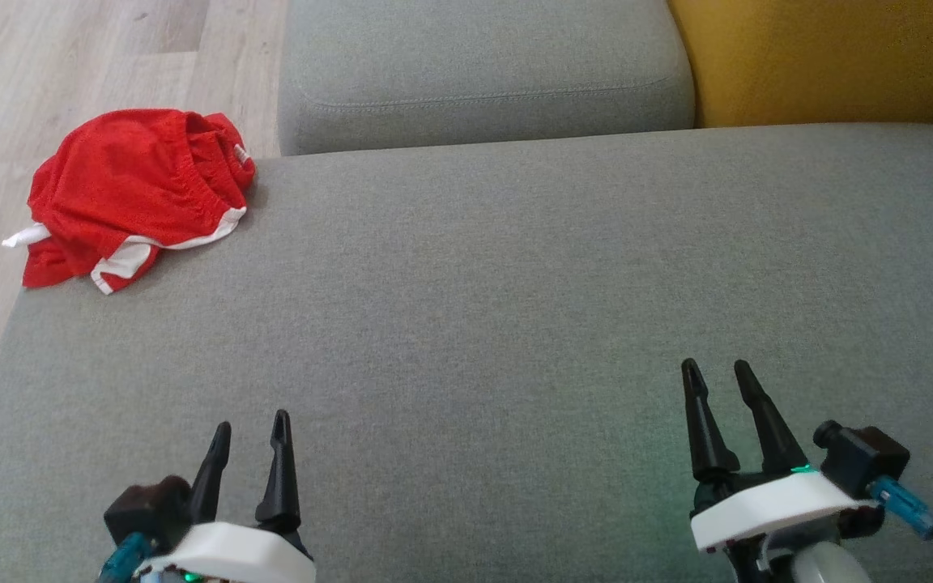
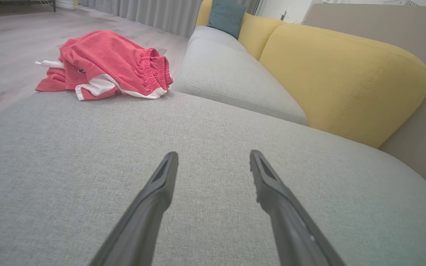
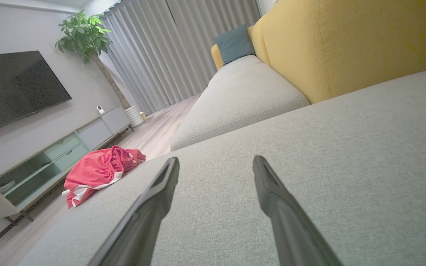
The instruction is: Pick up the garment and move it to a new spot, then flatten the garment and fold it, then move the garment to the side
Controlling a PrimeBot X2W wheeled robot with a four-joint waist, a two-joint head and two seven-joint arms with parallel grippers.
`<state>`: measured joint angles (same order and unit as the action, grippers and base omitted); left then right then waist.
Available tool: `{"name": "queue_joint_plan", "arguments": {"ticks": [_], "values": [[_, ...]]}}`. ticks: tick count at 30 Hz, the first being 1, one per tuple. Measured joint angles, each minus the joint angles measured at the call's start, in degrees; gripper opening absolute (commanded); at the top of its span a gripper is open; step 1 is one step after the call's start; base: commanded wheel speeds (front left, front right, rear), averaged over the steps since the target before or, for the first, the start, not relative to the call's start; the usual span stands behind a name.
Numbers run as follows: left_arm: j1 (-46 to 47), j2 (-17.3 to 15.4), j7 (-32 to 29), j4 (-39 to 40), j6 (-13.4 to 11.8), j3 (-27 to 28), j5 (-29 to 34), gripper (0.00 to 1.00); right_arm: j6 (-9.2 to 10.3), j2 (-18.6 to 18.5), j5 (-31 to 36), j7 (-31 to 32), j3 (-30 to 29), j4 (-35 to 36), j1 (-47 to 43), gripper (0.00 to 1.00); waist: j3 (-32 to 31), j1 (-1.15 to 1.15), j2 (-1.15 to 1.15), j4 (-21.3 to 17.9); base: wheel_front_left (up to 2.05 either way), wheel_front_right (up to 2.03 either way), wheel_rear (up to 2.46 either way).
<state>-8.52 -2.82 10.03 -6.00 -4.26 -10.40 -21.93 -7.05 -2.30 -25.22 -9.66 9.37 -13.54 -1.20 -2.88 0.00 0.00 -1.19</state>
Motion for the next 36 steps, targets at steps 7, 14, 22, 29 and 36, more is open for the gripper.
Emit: {"name": "queue_joint_plan", "arguments": {"ticks": [7, 14, 22, 29, 36], "values": [[-0.2, -0.1, 1.2, 1.2, -0.9, -0.5, 5.3, 1.0, 0.0, 0.0, 5.4, -1.6, 1.0, 0.1, 0.0, 1.0, 0.0, 0.0, 0.0, -0.2, 0.0, 0.0, 0.0], [-0.7, -0.2, 2.4, 2.1, -1.9, -1.4, 9.4, 1.0, 0.0, -0.1, 10.1, -2.5, 1.3, 0.2, 0.6, 1.0, 0.0, 0.0, 0.0, -0.3, 0.0, 0.0, 0.0], [-0.8, -0.2, 3.8, 2.9, -2.8, -2.0, 14.1, 1.0, 0.0, -0.1, 15.4, -4.0, 1.6, 0.2, 0.6, 1.0, 0.2, 0.0, 0.0, -0.3, 0.0, 0.0, 0.0], [-0.8, -0.2, 4.3, 3.3, -3.3, -2.5, 16.8, 1.0, 0.0, -0.1, 18.2, -4.7, 1.7, 0.1, 0.6, 1.0, 0.3, 0.0, 0.0, -0.3, 0.0, 0.0, 0.0], [-0.8, -0.2, 4.3, 3.1, -3.3, -2.2, 16.1, 1.0, 0.0, -0.1, 18.1, -4.7, 1.4, -0.2, 0.6, 1.0, 0.5, 0.0, 0.0, -0.2, 0.0, 0.0, 0.0]]}}
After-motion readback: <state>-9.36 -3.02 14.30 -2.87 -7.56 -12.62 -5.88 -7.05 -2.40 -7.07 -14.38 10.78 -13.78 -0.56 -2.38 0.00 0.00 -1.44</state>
